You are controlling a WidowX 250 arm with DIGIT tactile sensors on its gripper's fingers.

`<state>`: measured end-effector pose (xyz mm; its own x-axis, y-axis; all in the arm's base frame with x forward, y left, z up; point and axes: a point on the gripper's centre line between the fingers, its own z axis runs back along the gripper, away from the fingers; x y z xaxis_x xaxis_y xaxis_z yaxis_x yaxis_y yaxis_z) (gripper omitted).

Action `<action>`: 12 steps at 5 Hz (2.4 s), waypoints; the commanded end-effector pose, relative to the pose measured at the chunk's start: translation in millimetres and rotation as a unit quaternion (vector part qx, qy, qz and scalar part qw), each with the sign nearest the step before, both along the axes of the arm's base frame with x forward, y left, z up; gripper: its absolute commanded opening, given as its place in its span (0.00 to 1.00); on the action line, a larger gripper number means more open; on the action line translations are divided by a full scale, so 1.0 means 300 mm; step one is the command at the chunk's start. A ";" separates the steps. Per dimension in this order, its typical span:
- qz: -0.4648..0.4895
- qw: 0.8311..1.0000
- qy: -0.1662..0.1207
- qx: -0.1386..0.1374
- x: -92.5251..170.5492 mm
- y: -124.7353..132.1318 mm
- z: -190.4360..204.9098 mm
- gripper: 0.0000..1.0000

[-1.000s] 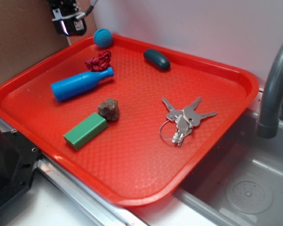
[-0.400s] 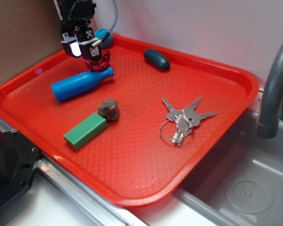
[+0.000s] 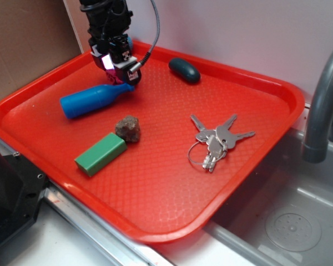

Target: Grab the red paper.

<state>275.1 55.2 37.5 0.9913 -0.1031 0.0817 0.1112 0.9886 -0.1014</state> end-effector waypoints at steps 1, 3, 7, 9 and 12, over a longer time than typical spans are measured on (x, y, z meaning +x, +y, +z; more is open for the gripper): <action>0.008 1.000 0.017 0.003 0.138 0.037 -0.033 1.00; 0.038 0.999 0.034 0.011 0.158 0.046 -0.061 0.00; 0.057 0.998 0.034 -0.017 -0.001 0.030 0.132 0.00; 0.025 0.998 0.003 -0.051 -0.152 -0.031 0.459 0.00; -0.034 0.998 -0.030 -0.038 -0.146 -0.149 0.617 0.00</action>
<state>228.3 3.8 199.8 0.9852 -0.1554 0.0726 0.1666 0.9680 -0.1876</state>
